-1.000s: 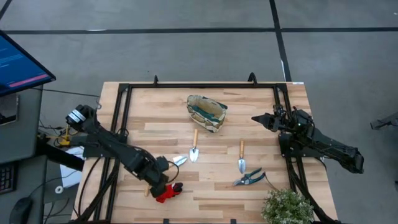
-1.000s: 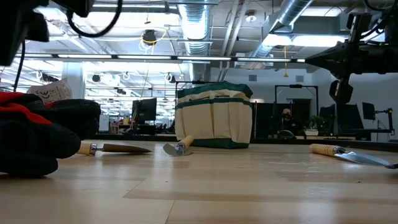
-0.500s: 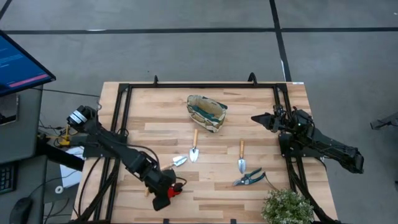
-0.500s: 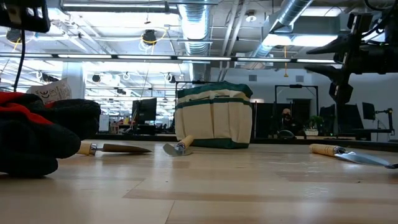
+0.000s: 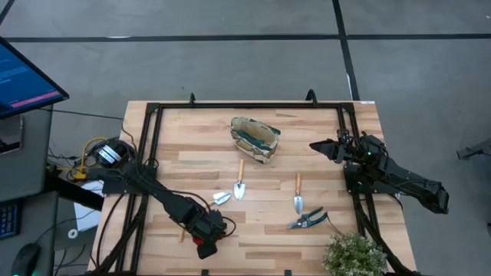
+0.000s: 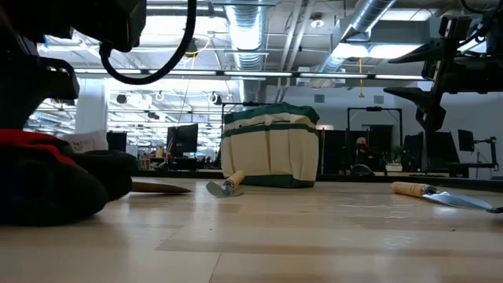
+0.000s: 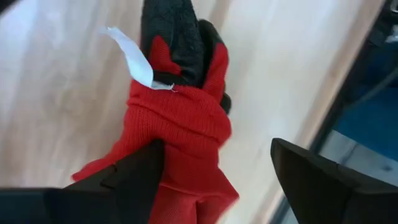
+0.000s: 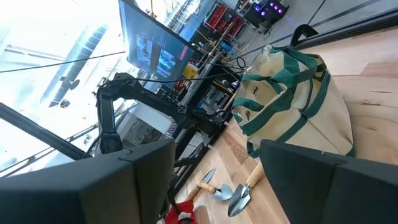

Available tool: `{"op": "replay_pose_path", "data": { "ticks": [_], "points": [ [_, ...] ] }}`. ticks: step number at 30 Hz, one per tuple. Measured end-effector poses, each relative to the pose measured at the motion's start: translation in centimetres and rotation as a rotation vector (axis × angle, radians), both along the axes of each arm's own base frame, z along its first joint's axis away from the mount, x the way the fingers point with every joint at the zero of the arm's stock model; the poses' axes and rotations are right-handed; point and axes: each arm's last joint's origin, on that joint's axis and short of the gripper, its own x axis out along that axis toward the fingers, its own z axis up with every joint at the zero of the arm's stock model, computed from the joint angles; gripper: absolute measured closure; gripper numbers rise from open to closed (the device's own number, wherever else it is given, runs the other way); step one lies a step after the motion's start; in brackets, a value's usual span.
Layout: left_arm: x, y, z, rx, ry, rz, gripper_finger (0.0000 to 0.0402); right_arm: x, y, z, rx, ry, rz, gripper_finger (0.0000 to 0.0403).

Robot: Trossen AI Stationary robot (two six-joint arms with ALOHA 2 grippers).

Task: Pick & Place Garden tools in Gardening bag
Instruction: Put the red gloves into the gardening bag

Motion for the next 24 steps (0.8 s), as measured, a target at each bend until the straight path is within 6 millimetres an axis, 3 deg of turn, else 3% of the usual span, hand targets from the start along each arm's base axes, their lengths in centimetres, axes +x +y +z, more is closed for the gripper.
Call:
{"op": "replay_pose_path", "data": {
  "ticks": [8,18,21,24],
  "points": [
    [-0.5,0.6,-0.7,0.167,0.002,-0.006,0.0131,0.0,0.0,0.0,-0.014,0.003,-0.001,0.0173],
    [-1.2,1.0,-3.0,0.194,0.057,-0.146,0.0144,0.0,0.0,0.0,-0.027,0.005,-0.001,0.0173],
    [-1.5,1.4,-3.8,0.163,0.104,-0.165,0.0174,0.0,0.0,0.0,-0.027,0.005,-0.001,0.0173],
    [-1.5,1.6,-3.8,0.147,0.114,-0.175,0.0240,0.0,0.0,0.0,-0.027,0.005,-0.001,0.0173]
  ]
}}
